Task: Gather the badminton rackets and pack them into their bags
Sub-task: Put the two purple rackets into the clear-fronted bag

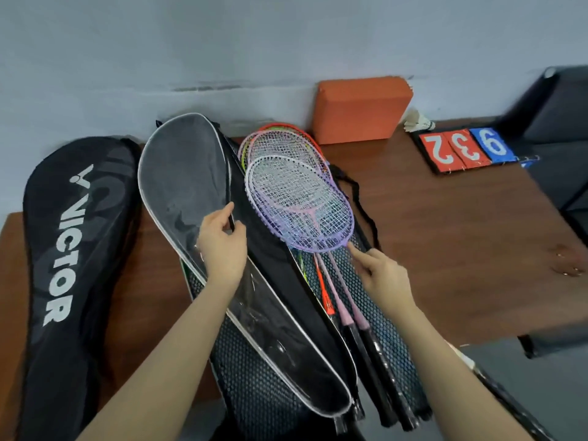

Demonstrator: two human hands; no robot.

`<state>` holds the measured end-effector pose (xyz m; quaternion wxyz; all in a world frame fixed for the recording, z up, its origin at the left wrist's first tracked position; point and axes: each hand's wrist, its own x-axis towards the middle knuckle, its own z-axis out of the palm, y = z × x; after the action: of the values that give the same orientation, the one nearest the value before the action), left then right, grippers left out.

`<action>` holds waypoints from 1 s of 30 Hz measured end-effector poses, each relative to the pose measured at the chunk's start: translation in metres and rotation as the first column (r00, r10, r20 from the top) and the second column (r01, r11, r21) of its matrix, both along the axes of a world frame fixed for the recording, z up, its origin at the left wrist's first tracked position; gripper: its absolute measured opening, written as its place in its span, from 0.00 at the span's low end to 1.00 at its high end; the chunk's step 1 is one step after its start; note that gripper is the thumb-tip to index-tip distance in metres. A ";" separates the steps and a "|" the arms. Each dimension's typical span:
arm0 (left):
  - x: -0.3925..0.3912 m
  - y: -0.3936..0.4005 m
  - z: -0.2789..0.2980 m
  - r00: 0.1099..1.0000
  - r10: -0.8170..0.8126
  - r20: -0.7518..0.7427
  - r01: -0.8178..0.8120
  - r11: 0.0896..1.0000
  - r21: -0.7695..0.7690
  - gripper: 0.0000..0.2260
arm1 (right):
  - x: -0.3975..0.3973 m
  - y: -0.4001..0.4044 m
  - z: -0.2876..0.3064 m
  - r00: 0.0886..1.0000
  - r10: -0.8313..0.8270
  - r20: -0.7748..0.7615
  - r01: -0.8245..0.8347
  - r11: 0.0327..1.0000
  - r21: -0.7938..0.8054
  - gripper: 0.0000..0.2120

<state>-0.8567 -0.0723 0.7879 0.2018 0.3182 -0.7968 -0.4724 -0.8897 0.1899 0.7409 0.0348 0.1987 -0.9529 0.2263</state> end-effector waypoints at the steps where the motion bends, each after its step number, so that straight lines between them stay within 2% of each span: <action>1: 0.000 0.002 -0.001 1.000 -0.008 -0.004 0.008 1.000 0.005 0.17 | 0.003 0.003 -0.002 1.000 0.007 -0.029 -0.007 1.000 0.021 0.21; 4: -0.003 0.006 -0.005 1.000 -0.027 0.005 0.027 1.000 0.005 0.17 | 0.009 0.007 -0.005 0.995 0.045 -0.089 -0.044 0.999 0.017 0.22; 7: -0.005 0.009 -0.009 0.995 -0.091 0.043 0.091 0.996 -0.009 0.18 | 0.015 0.002 -0.004 0.993 0.111 -0.049 -0.113 0.993 -0.038 0.19; 11: -0.006 0.008 -0.016 0.988 -0.145 0.051 0.145 0.989 0.001 0.17 | 0.019 -0.011 -0.004 0.969 0.119 0.217 -0.061 0.964 -0.258 0.20; 13: -0.006 0.008 -0.017 0.984 -0.171 0.048 0.171 0.985 -0.004 0.17 | 0.021 -0.021 0.005 0.921 0.140 0.363 0.010 0.923 -0.384 0.24; 16: -0.004 0.008 -0.017 0.979 -0.202 0.034 0.202 0.979 -0.006 0.17 | 0.020 -0.034 0.017 0.829 0.178 0.531 0.128 0.863 -0.489 0.24; 23: -0.005 -0.001 -0.019 0.988 -0.137 -0.075 0.138 0.990 0.019 0.15 | 0.017 -0.042 0.017 0.720 0.231 0.655 0.239 0.803 -0.546 0.24; 30: -0.010 -0.003 -0.020 0.981 -0.191 -0.031 0.190 0.981 -0.031 0.16 | 0.011 -0.035 0.021 0.617 0.273 0.738 0.261 0.814 -0.519 0.24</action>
<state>-0.8664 -0.0757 0.7680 0.1736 0.2296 -0.8265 -0.4837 -0.8784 0.1546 0.7615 -0.3276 0.0621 -0.7516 0.5692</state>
